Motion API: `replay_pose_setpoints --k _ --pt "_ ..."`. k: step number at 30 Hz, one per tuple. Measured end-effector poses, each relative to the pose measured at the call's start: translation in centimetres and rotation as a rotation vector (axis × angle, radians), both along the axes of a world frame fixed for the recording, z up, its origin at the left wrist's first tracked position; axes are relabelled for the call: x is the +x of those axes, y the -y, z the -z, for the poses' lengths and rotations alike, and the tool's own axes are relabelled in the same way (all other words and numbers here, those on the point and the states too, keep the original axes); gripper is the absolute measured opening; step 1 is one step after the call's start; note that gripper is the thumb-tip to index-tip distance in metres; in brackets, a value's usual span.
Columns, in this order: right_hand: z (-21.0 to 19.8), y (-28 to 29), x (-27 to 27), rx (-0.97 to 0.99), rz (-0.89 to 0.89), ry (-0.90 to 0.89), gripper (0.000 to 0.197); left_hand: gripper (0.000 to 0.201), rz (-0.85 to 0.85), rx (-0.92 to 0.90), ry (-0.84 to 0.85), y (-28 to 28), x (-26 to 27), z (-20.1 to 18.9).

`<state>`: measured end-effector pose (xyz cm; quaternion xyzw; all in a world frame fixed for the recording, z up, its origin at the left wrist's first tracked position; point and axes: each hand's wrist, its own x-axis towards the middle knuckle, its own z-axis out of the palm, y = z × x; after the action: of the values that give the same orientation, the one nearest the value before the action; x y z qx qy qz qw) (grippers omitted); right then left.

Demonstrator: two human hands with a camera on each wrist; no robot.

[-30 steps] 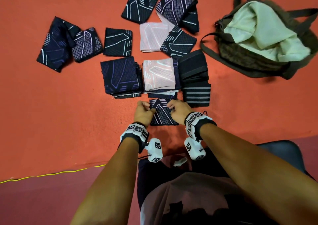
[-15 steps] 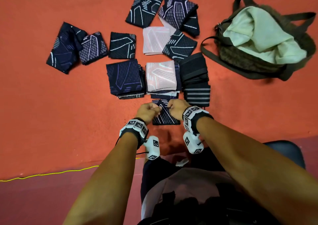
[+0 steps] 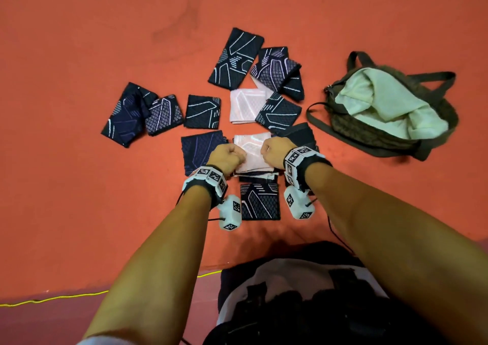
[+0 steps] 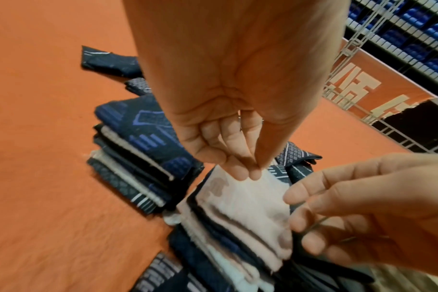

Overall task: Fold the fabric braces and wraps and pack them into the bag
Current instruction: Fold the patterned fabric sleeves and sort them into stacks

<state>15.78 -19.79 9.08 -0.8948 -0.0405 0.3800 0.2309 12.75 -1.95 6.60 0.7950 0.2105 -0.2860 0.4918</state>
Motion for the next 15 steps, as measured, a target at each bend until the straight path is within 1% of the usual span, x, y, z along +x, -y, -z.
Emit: replay_pose_setpoints --k 3,5,10,12,14,15 --pt "-0.4 0.9 2.2 -0.008 -0.008 0.044 0.025 0.013 0.011 -0.007 0.002 1.3 2.5 -1.0" --pt "-0.7 1.5 3.5 -0.024 0.009 0.053 0.023 0.014 0.047 -0.004 -0.016 2.0 4.2 -1.1" --pt "-0.7 3.0 7.0 -0.066 0.041 0.059 0.026 0.014 0.113 0.017 -0.024 4.2 8.3 -1.1" --pt "-0.3 3.3 8.0 -0.084 0.056 0.056 0.027 0.016 0.132 0.004 -0.057 4.6 9.6 -1.0" --pt "0.6 3.7 9.4 -0.097 0.081 0.044 0.028 0.021 0.120 -0.035 -0.120 4.9 11.2 -0.2" --pt "1.1 3.9 10.0 -0.099 0.096 0.030 0.029 0.024 0.121 -0.021 -0.141 4.9 11.8 0.4"
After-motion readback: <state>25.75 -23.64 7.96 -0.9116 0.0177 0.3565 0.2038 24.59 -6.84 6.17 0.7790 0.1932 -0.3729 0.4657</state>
